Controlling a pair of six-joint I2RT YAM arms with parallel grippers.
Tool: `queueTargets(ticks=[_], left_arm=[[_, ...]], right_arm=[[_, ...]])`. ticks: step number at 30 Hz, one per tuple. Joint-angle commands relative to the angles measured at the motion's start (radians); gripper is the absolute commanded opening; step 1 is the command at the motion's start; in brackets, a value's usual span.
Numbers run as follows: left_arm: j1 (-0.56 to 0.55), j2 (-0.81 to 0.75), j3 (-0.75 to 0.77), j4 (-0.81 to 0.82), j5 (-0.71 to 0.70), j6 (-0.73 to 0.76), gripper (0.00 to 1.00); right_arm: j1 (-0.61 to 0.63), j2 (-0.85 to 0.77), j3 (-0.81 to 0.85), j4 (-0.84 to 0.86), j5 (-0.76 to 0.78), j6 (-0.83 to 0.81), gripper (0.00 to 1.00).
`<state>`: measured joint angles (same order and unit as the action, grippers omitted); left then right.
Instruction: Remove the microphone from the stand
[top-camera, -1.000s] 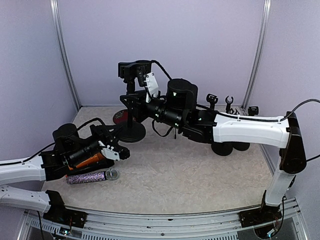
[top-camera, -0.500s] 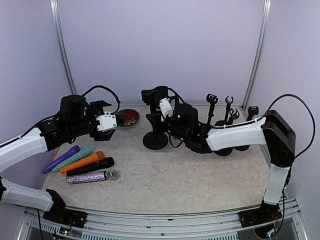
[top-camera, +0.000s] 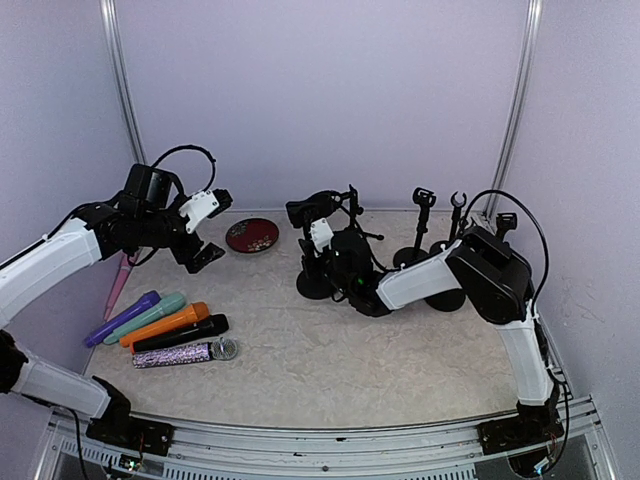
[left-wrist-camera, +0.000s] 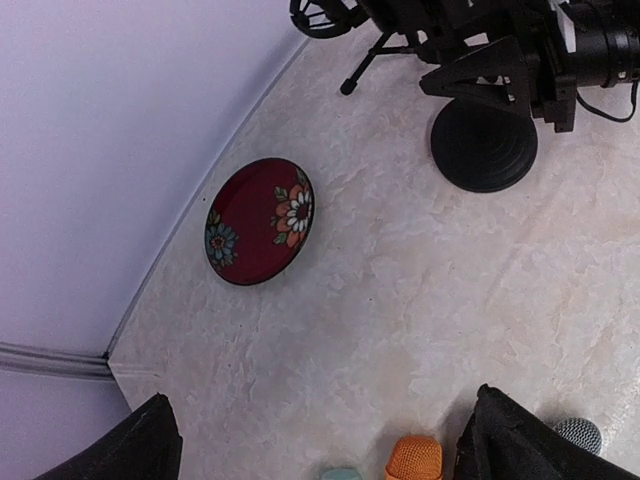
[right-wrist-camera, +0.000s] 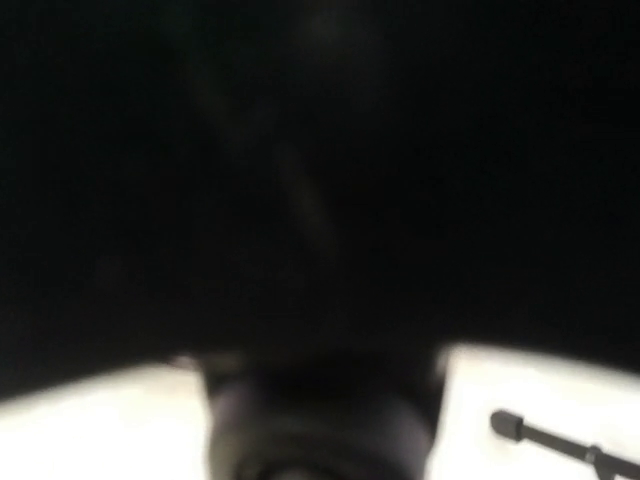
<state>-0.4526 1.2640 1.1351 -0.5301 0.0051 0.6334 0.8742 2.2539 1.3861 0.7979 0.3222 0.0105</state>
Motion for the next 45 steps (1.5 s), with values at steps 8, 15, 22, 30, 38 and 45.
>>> queueTargets(ticks=[8, 15, 22, 30, 38, 45], left_arm=[[0.157, -0.009, -0.034, 0.074, 0.147, -0.224, 0.99], [0.249, -0.026, -0.111, 0.207, 0.216, -0.31, 0.99], [0.326, -0.047, -0.318, 0.393, 0.214, -0.332, 0.99], [0.372, 0.019, -0.468, 0.691, 0.18, -0.372, 0.99], [0.416, 0.105, -0.555, 0.963, 0.16, -0.509, 0.99], [0.458, 0.141, -0.667, 1.259, 0.186, -0.589, 0.99]], right_arm=[[-0.009, -0.031, -0.062, 0.137, 0.037, 0.035, 1.0], [-0.002, -0.252, -0.268, 0.043, 0.037, 0.101, 1.0], [0.03, -0.603, -0.45, -0.248, 0.092, 0.196, 1.0], [0.014, -0.877, -0.711, -0.301, 0.442, 0.12, 1.0], [-0.171, -0.946, -0.824, -0.36, 0.569, 0.081, 1.0], [-0.406, -1.089, -1.025, -0.114, 0.461, 0.049, 1.0]])
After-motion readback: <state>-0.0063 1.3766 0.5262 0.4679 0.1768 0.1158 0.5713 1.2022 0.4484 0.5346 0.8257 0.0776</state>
